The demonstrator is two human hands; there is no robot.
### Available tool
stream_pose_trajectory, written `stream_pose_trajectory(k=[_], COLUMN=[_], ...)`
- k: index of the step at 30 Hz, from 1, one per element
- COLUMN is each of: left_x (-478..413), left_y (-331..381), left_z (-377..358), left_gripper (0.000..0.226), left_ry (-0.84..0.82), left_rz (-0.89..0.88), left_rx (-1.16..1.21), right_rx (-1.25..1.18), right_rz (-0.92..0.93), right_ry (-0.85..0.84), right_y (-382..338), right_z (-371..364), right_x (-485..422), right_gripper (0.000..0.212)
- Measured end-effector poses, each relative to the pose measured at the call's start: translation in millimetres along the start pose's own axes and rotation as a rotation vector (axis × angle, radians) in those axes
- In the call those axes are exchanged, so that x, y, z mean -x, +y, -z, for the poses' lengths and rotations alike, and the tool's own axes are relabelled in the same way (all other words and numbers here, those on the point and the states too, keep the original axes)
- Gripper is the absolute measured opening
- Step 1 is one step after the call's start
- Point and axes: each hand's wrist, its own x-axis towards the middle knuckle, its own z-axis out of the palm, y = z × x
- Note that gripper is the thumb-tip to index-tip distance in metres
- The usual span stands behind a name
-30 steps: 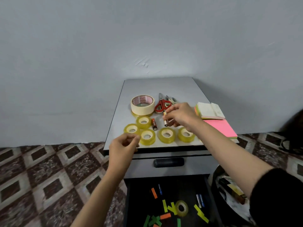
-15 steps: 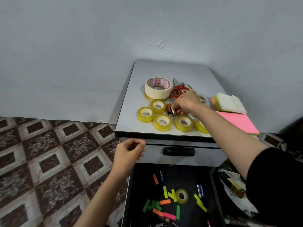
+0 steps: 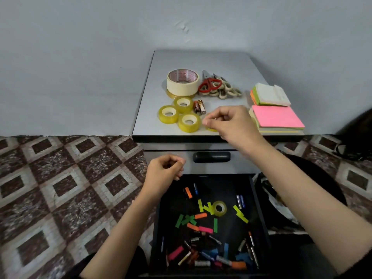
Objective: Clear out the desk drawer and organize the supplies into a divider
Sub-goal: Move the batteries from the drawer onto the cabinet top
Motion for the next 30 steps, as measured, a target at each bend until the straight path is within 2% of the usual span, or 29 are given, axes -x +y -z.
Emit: stream_pose_trajectory(k=[5,7,11,15,18,23,27,30], left_x=[14.5,15.2,3.5,-17.4,-32.3,-60.1,-76.9,-87.4], left_y=[-38.9,-56.6,-89.5,-115.3,-129.7,-161.8,-177.5,-189.6], left_z=[-13.2,-18.1,-24.8,-36.9,-47.1,-60.3,-73.4,-82.8], left_gripper=[0.018,0.017,0.015,0.007,0.024,0.048,0.067,0.071], left_ry=[-0.072,-0.123,-0.19,-0.198,-0.199,-0.27,-0.374,-0.469], left_rz=[0.073,0.108,0.183,0.211,0.223,0.277,0.272,0.271], left_rx=[-0.125,-0.201,-0.398,-0.585,-0.67,-0.865,-1.073,-1.152], right_rx=[0.025,0.092,0.353,0.571,0.695,0.811,0.886,0.899], right_rz=[-0.166,-0.265,-0.456,-0.677,-0.704,-0.679,-0.709,-0.729], right_ry=[-0.119,-0.122,-0.022,-0.067,-0.175,-0.324,-0.376,-0.413], right_y=[74.9,111.0,187.4,236.3,250.8,269.0,285.4,297.9], right_z=[-3.3,-0.6,9.2,15.3,6.6,-14.8,-25.6,-31.5], right_x=[55.0,64.8,64.4,63.9,71.3,65.4,58.6,57.1], right_gripper=[0.006,0.006,0.026,0.019,0.027,0.057,0.062,0.062])
